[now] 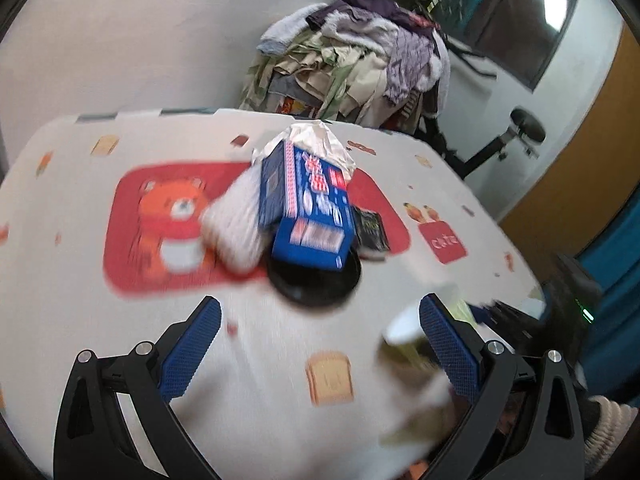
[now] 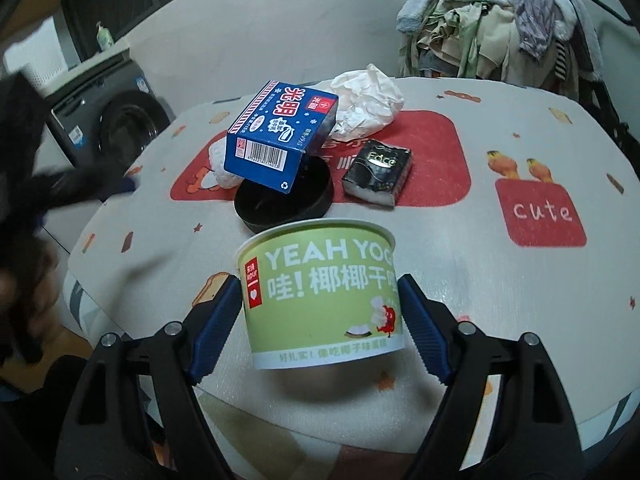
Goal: Collect trash
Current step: 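Grasp the blue Guangming ice-cream box with the left gripper while the right gripper holds the cup, then carry both items over the brown bin and open both grippers to drop them, then move both grippers back over the table toward the black lid and tissue pack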
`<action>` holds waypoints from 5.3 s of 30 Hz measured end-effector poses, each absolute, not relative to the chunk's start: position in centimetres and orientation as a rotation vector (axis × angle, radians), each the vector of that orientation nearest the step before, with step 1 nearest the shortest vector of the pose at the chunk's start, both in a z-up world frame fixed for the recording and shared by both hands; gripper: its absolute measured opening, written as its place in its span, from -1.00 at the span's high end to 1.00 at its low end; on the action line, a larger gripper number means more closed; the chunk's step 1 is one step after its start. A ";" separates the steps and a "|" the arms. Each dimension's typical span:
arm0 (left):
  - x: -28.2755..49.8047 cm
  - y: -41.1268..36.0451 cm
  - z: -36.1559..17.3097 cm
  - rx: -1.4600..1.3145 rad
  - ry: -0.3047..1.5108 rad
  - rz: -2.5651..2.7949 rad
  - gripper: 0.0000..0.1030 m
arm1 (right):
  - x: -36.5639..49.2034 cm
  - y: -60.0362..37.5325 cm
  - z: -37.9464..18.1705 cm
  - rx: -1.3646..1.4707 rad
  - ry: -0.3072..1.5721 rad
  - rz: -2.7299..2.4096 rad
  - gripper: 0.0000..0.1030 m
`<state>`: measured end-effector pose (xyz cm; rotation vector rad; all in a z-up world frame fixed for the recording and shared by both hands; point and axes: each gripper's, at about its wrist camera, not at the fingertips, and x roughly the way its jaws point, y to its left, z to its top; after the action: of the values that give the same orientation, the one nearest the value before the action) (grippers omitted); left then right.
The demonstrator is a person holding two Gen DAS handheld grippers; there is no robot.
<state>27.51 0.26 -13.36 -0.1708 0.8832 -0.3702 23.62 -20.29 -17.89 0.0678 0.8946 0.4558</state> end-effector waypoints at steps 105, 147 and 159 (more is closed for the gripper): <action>0.9 2.5 -18.0 0.017 0.751 -0.269 -0.89 | 5.6 -14.1 -24.1 -0.108 1.033 0.550 -0.53; 6.0 4.9 -14.2 -0.018 0.675 -0.221 -0.88 | 12.2 -20.3 -17.3 -0.011 0.914 0.357 -0.85; 10.6 5.5 -11.0 0.015 0.632 -0.226 -0.88 | 17.2 -21.5 -13.8 -0.041 0.847 0.306 -0.85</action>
<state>10.56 5.45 -10.98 0.0152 0.6325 -0.2263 17.21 -21.47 -13.80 -0.0411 0.8468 0.3058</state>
